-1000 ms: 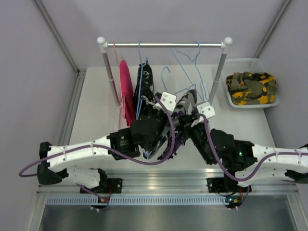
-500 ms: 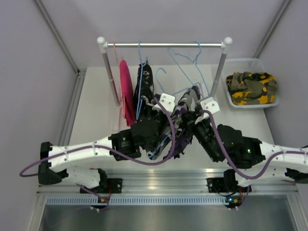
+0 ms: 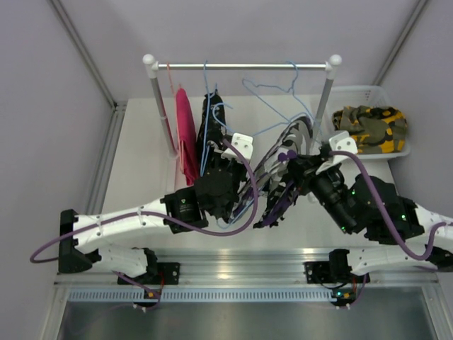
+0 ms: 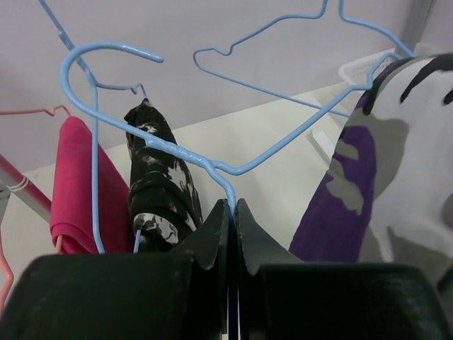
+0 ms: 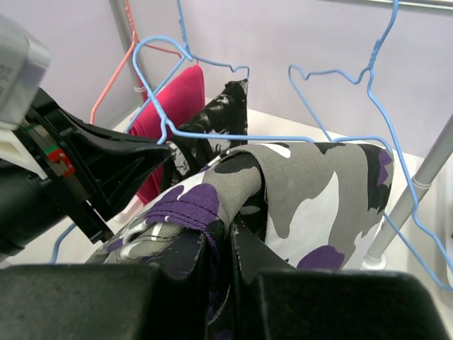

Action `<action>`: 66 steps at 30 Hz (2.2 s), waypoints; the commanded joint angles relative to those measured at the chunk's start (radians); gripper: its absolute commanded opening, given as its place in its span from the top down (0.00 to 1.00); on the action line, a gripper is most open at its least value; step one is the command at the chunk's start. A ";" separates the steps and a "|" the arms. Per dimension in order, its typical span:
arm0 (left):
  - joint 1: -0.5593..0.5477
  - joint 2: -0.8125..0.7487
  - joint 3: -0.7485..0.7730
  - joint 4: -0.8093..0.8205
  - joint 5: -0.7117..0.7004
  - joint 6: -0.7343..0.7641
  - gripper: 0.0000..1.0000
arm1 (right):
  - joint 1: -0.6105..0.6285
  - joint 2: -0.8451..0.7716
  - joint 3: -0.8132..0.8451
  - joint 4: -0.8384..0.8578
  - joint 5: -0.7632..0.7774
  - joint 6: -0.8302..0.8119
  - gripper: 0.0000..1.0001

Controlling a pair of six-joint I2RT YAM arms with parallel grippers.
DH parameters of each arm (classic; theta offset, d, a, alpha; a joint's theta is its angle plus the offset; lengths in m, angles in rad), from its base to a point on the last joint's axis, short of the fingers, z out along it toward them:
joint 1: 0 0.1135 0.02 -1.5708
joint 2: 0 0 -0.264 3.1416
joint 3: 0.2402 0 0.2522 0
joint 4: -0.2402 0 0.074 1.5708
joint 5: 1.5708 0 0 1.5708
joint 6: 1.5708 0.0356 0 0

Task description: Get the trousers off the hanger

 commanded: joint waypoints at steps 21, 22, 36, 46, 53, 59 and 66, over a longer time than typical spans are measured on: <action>0.018 0.017 -0.049 -0.037 -0.008 -0.021 1.00 | 0.018 -0.074 0.274 -0.064 -0.079 0.065 1.00; 0.018 0.017 -0.050 -0.037 -0.006 -0.019 1.00 | 0.018 -0.081 0.278 -0.067 -0.080 0.063 1.00; 0.019 -0.022 -0.121 -0.042 0.008 0.001 1.00 | 0.017 -0.074 0.412 -0.131 -0.076 0.025 1.00; 0.018 -0.028 -0.127 -0.040 0.002 0.004 1.00 | 0.012 -0.086 0.465 -0.147 -0.102 0.025 1.00; 0.019 -0.031 -0.132 -0.038 -0.002 0.007 1.00 | -0.003 -0.095 0.491 -0.165 -0.102 -0.015 1.00; 0.019 -0.031 -0.130 -0.035 -0.003 0.012 1.00 | -0.031 -0.097 0.556 -0.217 -0.122 -0.020 1.00; 0.021 -0.031 -0.132 -0.034 -0.009 0.021 1.00 | -0.123 -0.106 0.628 -0.309 -0.217 0.006 1.00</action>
